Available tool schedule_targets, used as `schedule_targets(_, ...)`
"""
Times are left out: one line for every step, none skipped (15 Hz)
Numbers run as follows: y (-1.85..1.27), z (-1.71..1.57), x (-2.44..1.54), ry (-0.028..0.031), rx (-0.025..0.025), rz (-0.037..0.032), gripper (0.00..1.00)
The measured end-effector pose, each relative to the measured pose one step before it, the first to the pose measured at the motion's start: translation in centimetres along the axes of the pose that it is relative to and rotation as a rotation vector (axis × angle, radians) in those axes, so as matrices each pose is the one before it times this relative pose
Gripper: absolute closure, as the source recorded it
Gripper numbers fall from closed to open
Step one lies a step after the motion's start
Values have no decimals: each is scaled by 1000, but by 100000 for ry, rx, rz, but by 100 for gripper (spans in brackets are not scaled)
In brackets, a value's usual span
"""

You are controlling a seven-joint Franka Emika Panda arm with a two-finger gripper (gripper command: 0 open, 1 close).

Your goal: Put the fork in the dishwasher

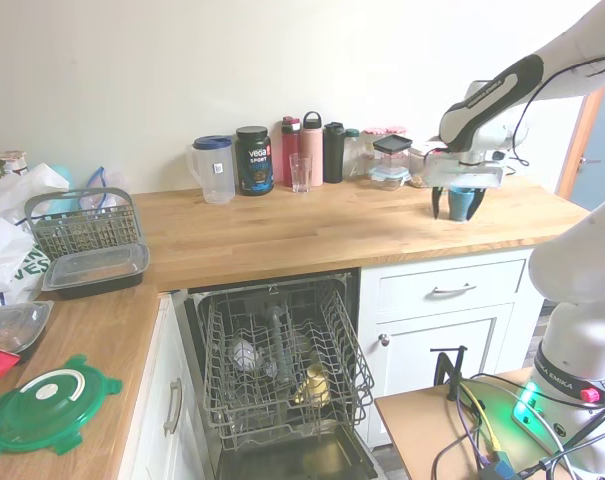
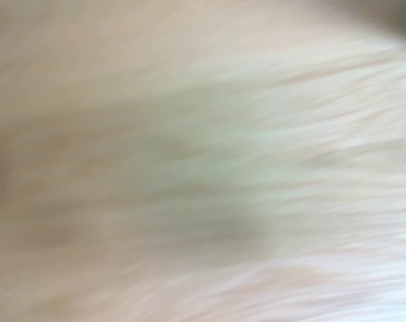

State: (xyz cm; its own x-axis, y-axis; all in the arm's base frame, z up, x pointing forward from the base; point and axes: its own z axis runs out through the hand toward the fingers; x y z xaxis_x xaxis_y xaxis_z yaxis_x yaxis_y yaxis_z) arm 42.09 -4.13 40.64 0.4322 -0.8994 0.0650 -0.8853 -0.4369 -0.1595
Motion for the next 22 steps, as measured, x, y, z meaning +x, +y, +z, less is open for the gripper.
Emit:
schedule_targets(946,-639,1703,1325,1783,5290,0)
schedule_targets(813,-899,1864,2065,2706,5287,0)
schedule_targets(310,-1057,1597,2208,3390,4255,0)
schedule_targets(-320,-1087,1309,2215,3456,4117,0)
schedule_targets(-688,-880,1093,2171,2882,4450,0)
schedule_targets(-1017,-471,982,1373,1849,3761,0)
schedule_targets(-1173,-56,801,712,910,2951,0)
schedule_targets(-1362,332,889,575,171,3027,0)
schedule_targets(-1457,687,887,272,-349,2660,0)
schedule_targets(-1427,817,602,-9,-625,1651,0)
schedule_targets(-1319,904,471,418,-1125,1503,0)
schedule_targets(-1152,846,255,724,-1154,1570,0)
schedule_targets(-873,773,94,378,-982,1546,0)
schedule_targets(-504,650,21,-92,-741,1302,0)
schedule_targets(-78,545,66,-398,-679,846,0)
schedule_targets(110,358,239,-602,-380,1195,100)
schedule_targets(105,138,283,-726,50,1485,100)
schedule_targets(99,93,216,-695,102,1132,100)
schedule_targets(131,138,142,-365,-22,579,100)
schedule_targets(99,110,62,-185,187,296,100)
schedule_targets(54,58,30,-76,91,116,100)
schedule_targets(28,53,-52,-40,26,-99,100)
